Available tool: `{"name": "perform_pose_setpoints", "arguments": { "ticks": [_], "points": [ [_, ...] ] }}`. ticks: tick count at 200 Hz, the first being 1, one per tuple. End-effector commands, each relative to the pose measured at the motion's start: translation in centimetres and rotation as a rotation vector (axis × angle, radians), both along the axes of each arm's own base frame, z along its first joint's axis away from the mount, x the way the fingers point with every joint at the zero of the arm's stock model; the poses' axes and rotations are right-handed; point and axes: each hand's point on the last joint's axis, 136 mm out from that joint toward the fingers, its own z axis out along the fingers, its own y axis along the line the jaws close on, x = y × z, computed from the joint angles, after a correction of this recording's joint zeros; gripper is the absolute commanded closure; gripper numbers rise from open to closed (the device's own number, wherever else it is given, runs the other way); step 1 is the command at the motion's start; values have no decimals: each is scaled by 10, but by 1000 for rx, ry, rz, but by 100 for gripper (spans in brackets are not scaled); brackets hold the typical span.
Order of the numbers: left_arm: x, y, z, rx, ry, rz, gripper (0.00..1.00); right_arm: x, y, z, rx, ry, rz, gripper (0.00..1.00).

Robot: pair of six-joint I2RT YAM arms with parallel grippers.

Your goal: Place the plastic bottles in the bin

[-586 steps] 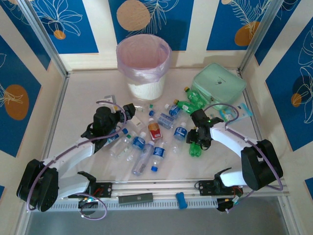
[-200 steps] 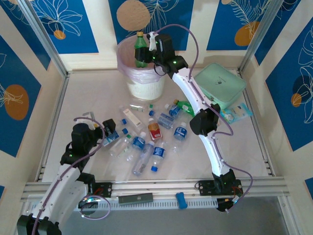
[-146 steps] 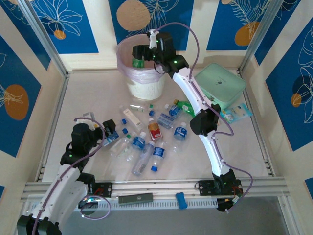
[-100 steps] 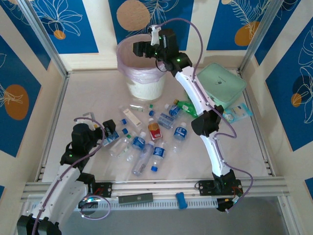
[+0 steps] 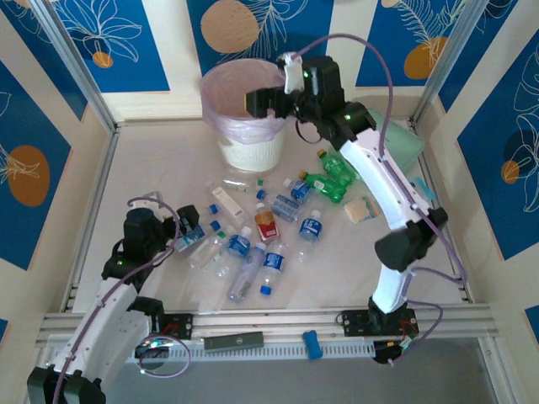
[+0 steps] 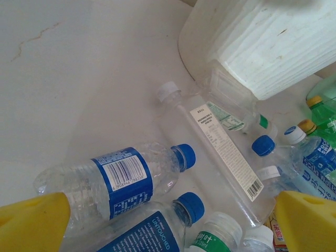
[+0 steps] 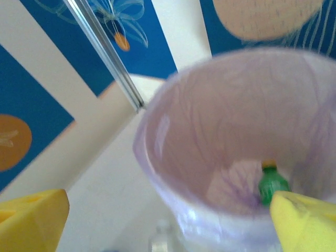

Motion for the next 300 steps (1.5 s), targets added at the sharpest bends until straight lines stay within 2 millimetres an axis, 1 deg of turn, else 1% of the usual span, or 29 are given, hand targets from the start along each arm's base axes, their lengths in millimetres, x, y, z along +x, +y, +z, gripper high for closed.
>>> {"name": "perform_pose_setpoints", "arguments": {
  "ticks": [1, 17, 20, 37, 52, 63, 93, 104, 119, 148, 160, 175, 179, 182, 184, 209, 230, 268, 300],
  "points": [
    [8, 2, 12, -4, 4, 18, 0, -17, -10, -25, -9, 39, -12, 1],
    [18, -1, 18, -12, 5, 16, 0, -32, -21, -38, -8, 55, -30, 1],
    [20, -2, 19, -16, 7, 14, 0, -34, -24, -45, -13, 67, -35, 1],
    [32, -10, 22, -81, 11, 13, 0, -47, -38, -66, -24, 94, -76, 1],
    [42, -20, 24, -153, 21, 10, 0, -56, -53, -86, -35, 121, -124, 1],
    [48, -29, 24, -171, 38, 14, 0, -61, -65, -102, -42, 148, -169, 1],
    [59, -57, 22, -87, 82, 28, 0, -68, -99, -146, -42, 238, -306, 1],
    [61, -63, 18, -51, 111, 57, 0, -70, -108, -160, -31, 265, -342, 1],
    [64, -74, 11, -15, 130, 85, 0, -72, -118, -172, -12, 286, -374, 1],
    [66, -99, -1, 33, 160, 141, 0, -71, -137, -190, 5, 318, -433, 1],
    [67, -110, -7, 45, 172, 151, 0, -70, -142, -195, 20, 331, -441, 1],
    [69, -116, -13, 70, 197, 184, 0, -69, -148, -200, 31, 342, -449, 1],
    [69, -117, -18, 83, 210, 191, 0, -69, -149, -201, 32, 344, -450, 1],
    [70, -119, -16, 81, 209, 196, 0, -69, -151, -202, 32, 344, -454, 1],
    [70, -120, -20, 89, 217, 198, 0, -69, -152, -203, 32, 343, -456, 1],
    [78, -133, -35, 97, 273, 208, 0, -70, -162, -211, 29, 343, -473, 1],
    [82, -138, -48, 101, 321, 238, 0, -73, -169, -220, 26, 349, -478, 1],
    [84, -138, -68, 145, 376, 274, 1, -76, -184, -232, 37, 370, -493, 1],
    [85, -139, -81, 187, 414, 288, 3, -73, -194, -236, 75, 384, -502, 1]
  ]
}}
